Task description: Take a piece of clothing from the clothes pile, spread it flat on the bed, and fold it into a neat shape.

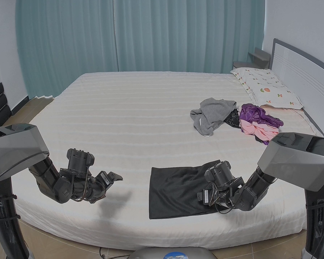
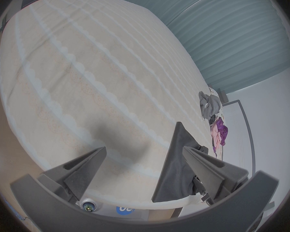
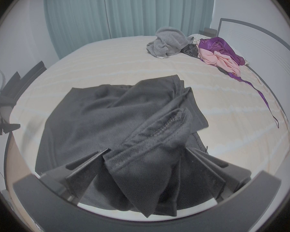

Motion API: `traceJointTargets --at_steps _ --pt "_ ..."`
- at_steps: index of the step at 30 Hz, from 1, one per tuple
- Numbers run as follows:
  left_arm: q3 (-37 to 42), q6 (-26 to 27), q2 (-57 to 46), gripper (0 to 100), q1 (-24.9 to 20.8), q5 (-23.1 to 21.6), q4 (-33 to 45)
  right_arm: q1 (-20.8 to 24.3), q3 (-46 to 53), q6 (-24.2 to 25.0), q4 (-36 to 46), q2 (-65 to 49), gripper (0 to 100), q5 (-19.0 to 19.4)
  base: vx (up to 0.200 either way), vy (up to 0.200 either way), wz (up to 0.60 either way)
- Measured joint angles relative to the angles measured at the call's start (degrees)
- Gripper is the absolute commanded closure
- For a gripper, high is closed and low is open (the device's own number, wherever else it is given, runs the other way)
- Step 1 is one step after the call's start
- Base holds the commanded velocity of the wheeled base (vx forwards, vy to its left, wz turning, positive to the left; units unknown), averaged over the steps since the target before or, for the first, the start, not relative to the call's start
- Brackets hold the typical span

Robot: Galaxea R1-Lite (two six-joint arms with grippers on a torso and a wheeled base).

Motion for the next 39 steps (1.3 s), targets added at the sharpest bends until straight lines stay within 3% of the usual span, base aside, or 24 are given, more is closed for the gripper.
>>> traceJointTargets --at_steps 8,18,25,33,39 --pt "0.11 0.00 0.02 0 0.00 0.00 0.00 -1.88 0.93 0.59 1.27 -0.22 0 -2.93 0.000 0.000 0.00" --pt "0.11 0.00 0.02 0 0.00 0.00 0.00 -4.99 5.60 1.95 1.57 -4.80 0 -2.73 0.000 0.000 0.00" --pt "0.11 0.02 0.04 0 0.00 0.00 0.00 -9.48 11.68 2.46 0.01 -6.78 0 0.37 0.000 0.000 0.00" --pt "0.18 0.00 0.04 0 0.00 0.00 0.00 -12.85 19.29 2.50 -10.78 -8.08 0 4.19 0.000 0.000 0.00" --pt "0.20 0.00 0.04 0 0.00 0.00 0.00 -15.03 23.20 2.80 -18.07 -9.44 0 10.54 0.000 0.000 0.00"
